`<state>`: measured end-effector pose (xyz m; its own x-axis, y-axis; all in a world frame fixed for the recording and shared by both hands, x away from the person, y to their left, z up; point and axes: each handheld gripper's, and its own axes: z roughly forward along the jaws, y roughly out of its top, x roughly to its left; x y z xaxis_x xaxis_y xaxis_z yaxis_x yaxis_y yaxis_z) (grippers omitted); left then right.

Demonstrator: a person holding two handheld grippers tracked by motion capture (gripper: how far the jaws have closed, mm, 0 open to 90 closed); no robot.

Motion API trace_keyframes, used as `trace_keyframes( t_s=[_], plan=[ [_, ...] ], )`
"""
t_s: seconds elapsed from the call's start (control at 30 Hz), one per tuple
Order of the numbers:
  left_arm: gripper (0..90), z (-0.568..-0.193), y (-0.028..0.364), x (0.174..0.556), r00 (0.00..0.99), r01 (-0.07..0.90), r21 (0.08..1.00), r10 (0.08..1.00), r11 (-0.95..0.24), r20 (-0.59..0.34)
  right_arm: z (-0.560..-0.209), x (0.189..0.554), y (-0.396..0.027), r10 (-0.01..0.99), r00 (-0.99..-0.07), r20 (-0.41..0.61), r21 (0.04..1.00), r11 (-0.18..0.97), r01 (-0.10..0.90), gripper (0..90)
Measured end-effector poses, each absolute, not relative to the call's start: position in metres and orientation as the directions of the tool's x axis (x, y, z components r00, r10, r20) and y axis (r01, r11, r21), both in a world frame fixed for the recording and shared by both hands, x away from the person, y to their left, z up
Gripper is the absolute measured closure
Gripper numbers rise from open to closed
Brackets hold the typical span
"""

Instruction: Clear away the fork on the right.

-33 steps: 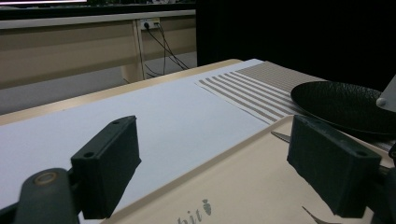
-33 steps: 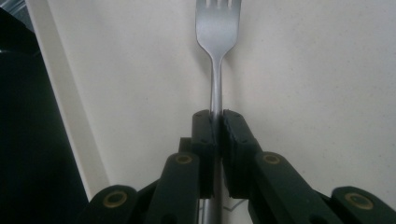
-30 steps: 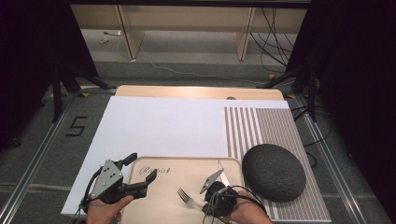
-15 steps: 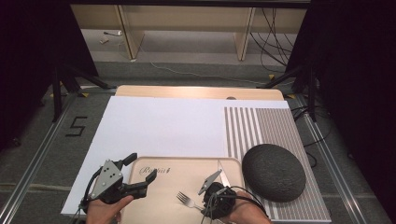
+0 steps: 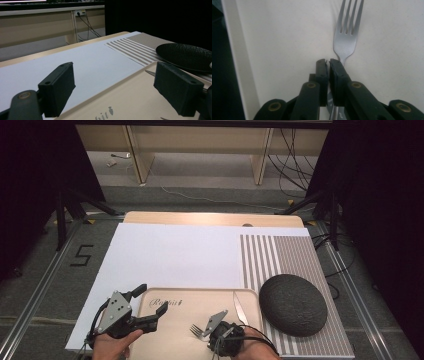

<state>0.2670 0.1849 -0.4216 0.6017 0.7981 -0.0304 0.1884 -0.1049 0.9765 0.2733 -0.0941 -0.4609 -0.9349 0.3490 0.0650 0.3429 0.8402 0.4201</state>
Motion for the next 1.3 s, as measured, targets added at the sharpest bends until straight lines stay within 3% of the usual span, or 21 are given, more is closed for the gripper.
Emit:
trace_keyframes(
  t_s=[0.13,1.3],
  plan=[
    [16.3,-0.422,0.185,0.267,0.602,0.188,0.977,0.798,-0.106,-0.029,-0.463,0.274,-0.093,0.354,-0.935,0.025,0.404,0.852,0.334,90.0],
    [16.3,-0.421,0.185,0.266,0.602,0.184,0.978,0.798,-0.101,-0.031,-0.459,0.295,-0.120,0.472,-0.881,-0.040,0.351,0.832,0.430,90.0]
  ],
)
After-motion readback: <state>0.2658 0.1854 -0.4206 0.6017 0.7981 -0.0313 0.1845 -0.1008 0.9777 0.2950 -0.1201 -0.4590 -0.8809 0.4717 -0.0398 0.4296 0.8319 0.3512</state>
